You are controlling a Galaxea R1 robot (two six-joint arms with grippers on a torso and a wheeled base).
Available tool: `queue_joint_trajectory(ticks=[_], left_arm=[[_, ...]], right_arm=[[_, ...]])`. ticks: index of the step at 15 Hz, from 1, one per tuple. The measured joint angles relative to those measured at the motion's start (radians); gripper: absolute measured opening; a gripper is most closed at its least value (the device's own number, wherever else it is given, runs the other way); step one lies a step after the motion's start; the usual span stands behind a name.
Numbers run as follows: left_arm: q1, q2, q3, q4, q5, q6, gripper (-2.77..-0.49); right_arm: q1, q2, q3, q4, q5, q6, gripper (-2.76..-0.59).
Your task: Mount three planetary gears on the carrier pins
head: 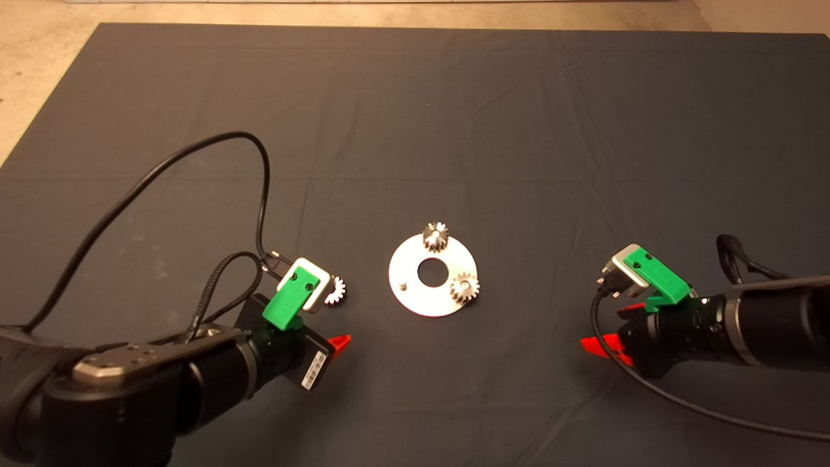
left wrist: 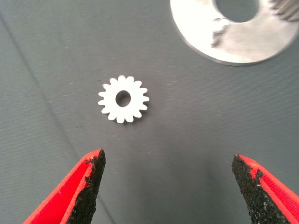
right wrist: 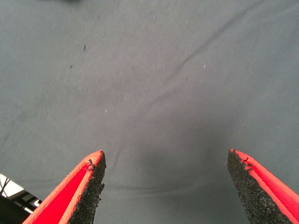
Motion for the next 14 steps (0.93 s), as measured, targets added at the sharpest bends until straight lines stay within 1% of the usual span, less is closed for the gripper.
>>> queue_joint_trajectory(ticks=[5,12,14], left_arm=[[0.000,0.000,-0.086,0.000,0.000,0.045,-1.34],[0.000,0.009,-0.170,0.001,0.001,0.058,-1.34],[0.000,0.025,-0.171,0.003,0.000,0.058,-1.34]], right_arm=[[-0.012,0.000,0.000,0.001,0.000,-0.003,-1.44],[-0.012,0.000,0.000,0.001,-0.001,-0.004,-1.44],[-0.022,-0.001,0.000,0.001,0.000,-0.011,-1.44]])
